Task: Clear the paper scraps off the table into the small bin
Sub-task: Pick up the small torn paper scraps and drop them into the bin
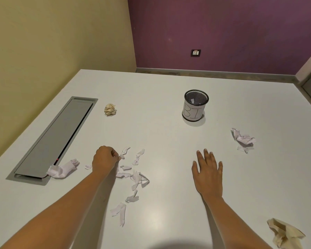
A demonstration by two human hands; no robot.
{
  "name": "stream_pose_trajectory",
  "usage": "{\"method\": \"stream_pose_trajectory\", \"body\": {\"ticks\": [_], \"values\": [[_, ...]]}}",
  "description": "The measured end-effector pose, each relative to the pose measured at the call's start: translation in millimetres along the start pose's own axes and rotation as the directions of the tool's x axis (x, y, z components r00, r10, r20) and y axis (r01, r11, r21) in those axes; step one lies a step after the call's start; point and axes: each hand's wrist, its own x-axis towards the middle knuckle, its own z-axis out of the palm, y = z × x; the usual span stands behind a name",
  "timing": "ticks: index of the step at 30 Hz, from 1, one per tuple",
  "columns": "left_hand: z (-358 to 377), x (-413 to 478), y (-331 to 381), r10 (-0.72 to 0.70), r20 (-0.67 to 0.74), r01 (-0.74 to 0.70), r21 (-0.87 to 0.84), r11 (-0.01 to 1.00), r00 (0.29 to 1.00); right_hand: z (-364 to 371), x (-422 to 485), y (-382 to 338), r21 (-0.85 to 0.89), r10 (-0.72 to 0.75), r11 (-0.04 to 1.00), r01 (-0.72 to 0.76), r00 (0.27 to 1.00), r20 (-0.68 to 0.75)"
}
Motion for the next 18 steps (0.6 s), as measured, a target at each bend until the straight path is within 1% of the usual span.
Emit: {"method": "stream_pose_trajectory", "body": {"ticks": [5, 10, 14, 18], "values": [[1.9, 0.0, -0.6, -0.025, 0.005, 0.025, -0.071, 0.997, 1.0, -0.3, -0.9, -0.6, -0.015, 0.005, 1.0, -0.005, 1.0, 0.002], [-2.8, 1.4, 12.8, -0.045, -0.065, 0.034, -0.166, 0.986, 0.997, -2.1, -1.1, -1.5, -0.032, 0.004, 0.999, -0.004, 1.0, 0.006], [-7.4, 9.0, 42.9, 0.038, -0.087, -0.056, -0.203, 0.978, 0.995, -2.7, -1.3, -2.1, -0.027, 0.006, 1.0, -0.006, 1.0, 0.007], [-2.7, 17.1, 90.3, 0.119, -0.049, -0.128, -0.322, 0.938, 0.992, -3.0, -2.4, -2.2, -0.03, 0.001, 1.0, -0.001, 1.0, -0.004]]}}
